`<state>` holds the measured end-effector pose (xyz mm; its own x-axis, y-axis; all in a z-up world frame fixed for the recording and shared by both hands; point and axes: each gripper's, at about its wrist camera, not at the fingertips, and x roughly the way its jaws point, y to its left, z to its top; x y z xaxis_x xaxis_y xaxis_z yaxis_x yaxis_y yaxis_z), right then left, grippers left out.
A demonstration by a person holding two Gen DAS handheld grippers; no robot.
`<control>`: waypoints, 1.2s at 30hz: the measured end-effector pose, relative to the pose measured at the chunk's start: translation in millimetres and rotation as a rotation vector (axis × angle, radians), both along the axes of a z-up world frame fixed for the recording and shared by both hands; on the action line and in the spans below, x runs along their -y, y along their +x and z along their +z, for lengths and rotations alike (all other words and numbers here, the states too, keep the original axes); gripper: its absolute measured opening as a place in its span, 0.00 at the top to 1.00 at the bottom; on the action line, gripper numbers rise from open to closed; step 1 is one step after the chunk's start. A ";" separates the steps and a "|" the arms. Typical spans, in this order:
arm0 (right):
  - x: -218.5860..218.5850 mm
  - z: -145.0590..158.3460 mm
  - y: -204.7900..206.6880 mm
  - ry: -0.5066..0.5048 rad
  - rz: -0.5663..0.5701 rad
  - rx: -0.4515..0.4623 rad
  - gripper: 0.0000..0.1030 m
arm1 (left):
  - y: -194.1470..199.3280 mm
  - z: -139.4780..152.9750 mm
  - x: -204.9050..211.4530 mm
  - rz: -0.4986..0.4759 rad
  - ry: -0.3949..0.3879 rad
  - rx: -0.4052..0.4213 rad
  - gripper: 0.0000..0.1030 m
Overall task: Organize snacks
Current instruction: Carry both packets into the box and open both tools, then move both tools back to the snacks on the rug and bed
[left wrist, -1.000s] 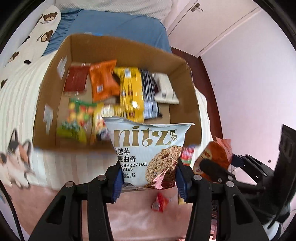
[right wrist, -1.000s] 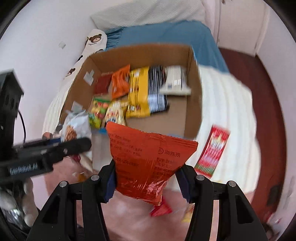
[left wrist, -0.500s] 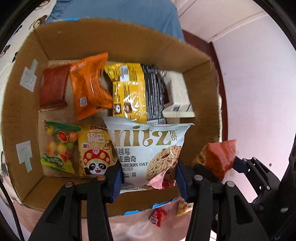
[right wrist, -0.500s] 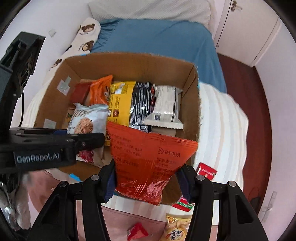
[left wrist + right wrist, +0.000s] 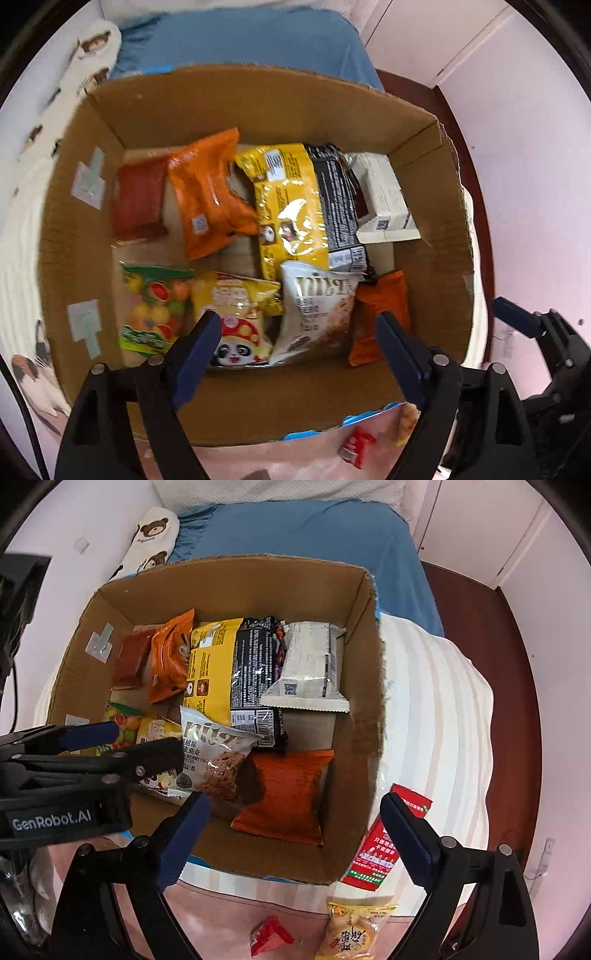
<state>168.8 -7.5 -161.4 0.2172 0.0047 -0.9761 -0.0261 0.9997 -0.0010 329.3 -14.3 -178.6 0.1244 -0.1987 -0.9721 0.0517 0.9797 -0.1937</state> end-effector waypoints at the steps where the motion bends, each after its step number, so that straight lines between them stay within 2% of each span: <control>1: 1.0 -0.1 -2.0 0.000 -0.009 0.006 0.07 | -3.2 1.8 -0.9 0.003 0.011 0.016 0.18; 11: 5.8 15.5 -35.5 0.031 -0.082 0.104 0.07 | -45.9 26.1 -17.1 0.044 0.134 0.173 0.18; 16: -3.0 38.2 -61.2 0.030 -0.077 0.196 0.07 | -74.8 52.4 -24.5 0.065 0.167 0.263 0.18; 25: -20.5 85.9 -112.6 0.025 -0.059 0.341 0.07 | -130.4 100.2 -27.4 0.063 0.207 0.423 0.18; 36: -28.6 124.3 -165.2 0.048 -0.076 0.446 0.07 | -175.7 133.0 -33.3 0.085 0.180 0.504 0.18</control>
